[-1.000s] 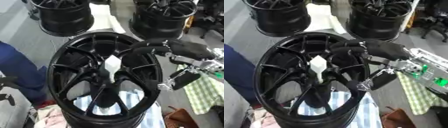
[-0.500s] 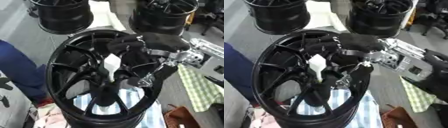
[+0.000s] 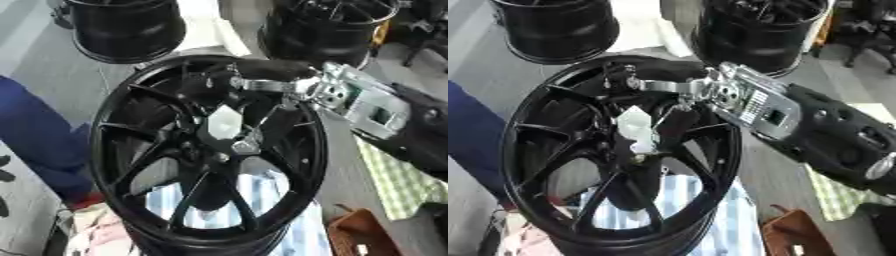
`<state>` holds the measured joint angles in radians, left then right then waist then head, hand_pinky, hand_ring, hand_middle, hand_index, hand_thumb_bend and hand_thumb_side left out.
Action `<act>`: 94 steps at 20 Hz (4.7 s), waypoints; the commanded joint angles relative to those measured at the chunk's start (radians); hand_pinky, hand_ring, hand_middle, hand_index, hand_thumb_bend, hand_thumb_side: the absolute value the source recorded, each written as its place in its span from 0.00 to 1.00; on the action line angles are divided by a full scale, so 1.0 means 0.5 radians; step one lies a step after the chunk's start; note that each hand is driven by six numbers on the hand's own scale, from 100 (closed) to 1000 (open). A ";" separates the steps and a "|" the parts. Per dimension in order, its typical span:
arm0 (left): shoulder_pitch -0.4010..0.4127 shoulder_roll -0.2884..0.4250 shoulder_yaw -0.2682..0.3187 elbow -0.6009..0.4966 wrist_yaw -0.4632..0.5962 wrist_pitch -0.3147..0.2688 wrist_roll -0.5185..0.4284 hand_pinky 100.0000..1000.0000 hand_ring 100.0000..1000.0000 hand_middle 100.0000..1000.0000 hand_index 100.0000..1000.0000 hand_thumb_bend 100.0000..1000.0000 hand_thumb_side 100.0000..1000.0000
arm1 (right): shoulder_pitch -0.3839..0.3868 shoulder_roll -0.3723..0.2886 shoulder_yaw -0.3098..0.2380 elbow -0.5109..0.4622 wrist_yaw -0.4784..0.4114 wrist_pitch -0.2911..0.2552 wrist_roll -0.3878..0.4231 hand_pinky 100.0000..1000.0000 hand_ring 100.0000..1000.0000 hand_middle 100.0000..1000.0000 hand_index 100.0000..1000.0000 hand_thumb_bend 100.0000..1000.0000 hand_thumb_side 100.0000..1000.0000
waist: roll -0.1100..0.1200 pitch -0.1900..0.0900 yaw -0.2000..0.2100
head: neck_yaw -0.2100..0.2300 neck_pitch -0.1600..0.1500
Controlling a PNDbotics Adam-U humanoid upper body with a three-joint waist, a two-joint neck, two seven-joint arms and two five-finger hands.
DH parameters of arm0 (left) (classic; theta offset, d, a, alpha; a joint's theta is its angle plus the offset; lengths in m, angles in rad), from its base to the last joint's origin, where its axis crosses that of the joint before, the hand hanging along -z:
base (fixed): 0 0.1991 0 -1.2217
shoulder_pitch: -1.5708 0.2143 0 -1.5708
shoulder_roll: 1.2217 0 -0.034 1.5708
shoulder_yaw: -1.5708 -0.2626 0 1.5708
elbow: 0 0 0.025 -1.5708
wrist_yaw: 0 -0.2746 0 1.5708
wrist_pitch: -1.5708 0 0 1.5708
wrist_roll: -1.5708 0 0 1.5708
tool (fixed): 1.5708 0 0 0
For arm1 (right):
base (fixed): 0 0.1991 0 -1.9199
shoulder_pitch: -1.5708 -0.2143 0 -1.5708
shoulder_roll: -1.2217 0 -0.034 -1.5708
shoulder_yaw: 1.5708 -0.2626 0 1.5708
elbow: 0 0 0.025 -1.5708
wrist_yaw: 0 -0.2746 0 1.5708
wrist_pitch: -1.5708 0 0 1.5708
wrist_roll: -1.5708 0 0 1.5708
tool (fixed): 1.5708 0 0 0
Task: Pull the pin out of the wheel hub.
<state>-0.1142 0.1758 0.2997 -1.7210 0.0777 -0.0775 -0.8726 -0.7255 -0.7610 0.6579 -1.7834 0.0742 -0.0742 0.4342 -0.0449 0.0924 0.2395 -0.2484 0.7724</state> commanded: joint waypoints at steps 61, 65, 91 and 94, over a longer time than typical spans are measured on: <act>-0.037 -0.007 0.004 -0.048 0.033 0.035 -0.047 0.38 1.00 0.62 0.88 0.00 0.78 | -0.135 0.197 -0.424 0.325 0.091 -0.014 0.697 0.78 0.72 0.39 0.52 0.00 0.07 | 0.016 -0.034 0.026 | -0.036 -0.005; -0.025 0.007 0.011 -0.046 0.027 0.044 -0.043 0.38 1.00 0.62 0.88 0.00 0.78 | -0.169 0.034 -0.546 0.194 -0.117 0.055 0.601 0.77 0.71 0.38 0.50 0.00 0.07 | 0.001 -0.054 0.004 | -0.010 -0.005; 0.080 0.039 0.127 -0.056 -0.020 0.040 0.075 0.38 1.00 0.63 0.88 0.00 0.78 | 2.030 0.602 -2.032 1.123 -0.643 0.037 -2.355 0.73 0.74 0.84 0.90 0.42 0.33 | -0.004 -0.100 -0.286 | 0.205 -0.005; 0.085 0.032 0.124 -0.051 -0.014 0.035 0.069 0.39 1.00 0.63 0.88 0.00 0.78 | 1.964 0.752 -1.971 0.960 -0.625 -0.076 -2.485 0.71 0.71 0.78 0.88 0.38 0.32 | 0.007 -0.106 -0.284 | 0.197 -0.005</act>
<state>-0.0679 0.1761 0.3505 -1.7294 0.0666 -0.0560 -0.8380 0.2618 -0.3868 -0.3309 -1.2639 -0.2353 -0.0923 -0.7734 -0.0414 0.0492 0.0972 -0.1468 0.7725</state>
